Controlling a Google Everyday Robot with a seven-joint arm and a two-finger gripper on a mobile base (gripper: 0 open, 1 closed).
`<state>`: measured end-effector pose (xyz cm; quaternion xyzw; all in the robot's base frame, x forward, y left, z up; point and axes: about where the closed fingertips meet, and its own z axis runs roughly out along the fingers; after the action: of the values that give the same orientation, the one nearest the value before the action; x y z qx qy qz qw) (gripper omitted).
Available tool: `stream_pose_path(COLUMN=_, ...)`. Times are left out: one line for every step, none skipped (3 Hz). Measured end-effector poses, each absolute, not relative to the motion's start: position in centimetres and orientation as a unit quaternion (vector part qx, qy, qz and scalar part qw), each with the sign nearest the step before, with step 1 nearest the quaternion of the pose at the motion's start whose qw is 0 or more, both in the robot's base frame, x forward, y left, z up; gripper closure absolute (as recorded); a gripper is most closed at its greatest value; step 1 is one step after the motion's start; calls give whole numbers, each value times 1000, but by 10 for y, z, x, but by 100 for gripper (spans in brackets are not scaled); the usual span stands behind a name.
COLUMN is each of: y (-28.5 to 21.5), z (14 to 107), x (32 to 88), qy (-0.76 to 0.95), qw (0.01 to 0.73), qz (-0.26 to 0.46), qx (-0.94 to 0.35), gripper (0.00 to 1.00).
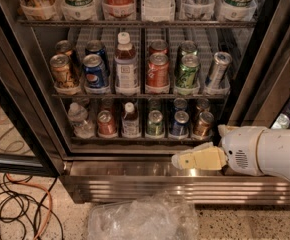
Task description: Pick blue plastic bottle from bottom shelf of fridge
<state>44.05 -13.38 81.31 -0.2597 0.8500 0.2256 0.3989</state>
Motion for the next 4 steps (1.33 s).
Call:
stream_pose_path(y=-130, z=806, x=446, qy=848, qw=415, qz=201, qx=-261, gripper=0)
stream_pose_path(y=-123, z=767, x=448, qy=844, qw=444, qz=192, qx=-234, gripper=0)
stream_pose_path(y=-130, z=772, x=455, qy=835, qw=476, qz=173, qx=-214, gripper=0)
stream_pose_path(y=-129, z=773, x=455, qy=835, qw=476, qz=172, qx=-215, gripper=0)
